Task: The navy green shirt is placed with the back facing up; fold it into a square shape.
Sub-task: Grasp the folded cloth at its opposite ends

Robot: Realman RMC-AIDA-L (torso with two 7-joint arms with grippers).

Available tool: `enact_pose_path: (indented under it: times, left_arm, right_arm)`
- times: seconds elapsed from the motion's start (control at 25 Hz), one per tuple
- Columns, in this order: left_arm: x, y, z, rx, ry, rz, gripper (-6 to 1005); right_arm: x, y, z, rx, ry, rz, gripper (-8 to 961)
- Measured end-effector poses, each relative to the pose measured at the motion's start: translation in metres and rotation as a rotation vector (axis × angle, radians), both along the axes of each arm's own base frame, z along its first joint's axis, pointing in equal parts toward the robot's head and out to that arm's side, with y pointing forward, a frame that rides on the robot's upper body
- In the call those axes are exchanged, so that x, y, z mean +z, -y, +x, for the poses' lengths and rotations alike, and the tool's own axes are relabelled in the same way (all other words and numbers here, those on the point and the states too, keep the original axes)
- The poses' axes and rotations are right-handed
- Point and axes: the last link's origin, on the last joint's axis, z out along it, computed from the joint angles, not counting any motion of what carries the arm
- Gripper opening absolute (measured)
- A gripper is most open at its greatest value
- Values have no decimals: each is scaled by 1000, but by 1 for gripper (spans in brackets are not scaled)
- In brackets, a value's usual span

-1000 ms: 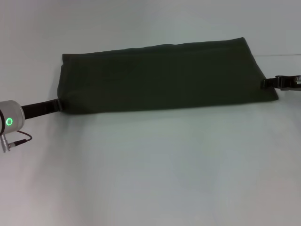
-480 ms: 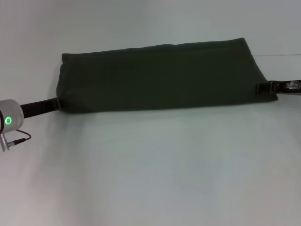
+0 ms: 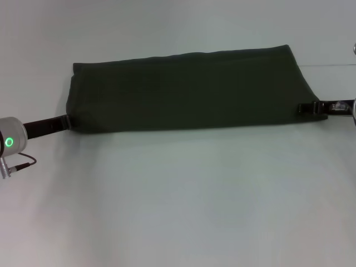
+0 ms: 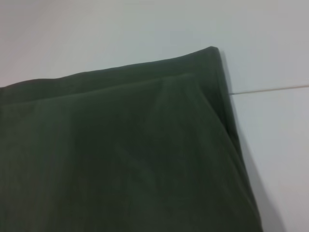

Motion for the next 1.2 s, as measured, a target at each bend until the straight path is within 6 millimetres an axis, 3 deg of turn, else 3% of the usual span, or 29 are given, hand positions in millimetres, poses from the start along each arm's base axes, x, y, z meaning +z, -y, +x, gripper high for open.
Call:
enact_pose_path:
  times: [0.84,1.2]
  left_arm:
    - [0,-1,1,0,1,3,18]
    - [3,-2,1,-4,-2,11,18]
  right_arm:
    - [-4,0,-4,10,-10,-23,673]
    - [-2,2,-2,8,-10,-25,313]
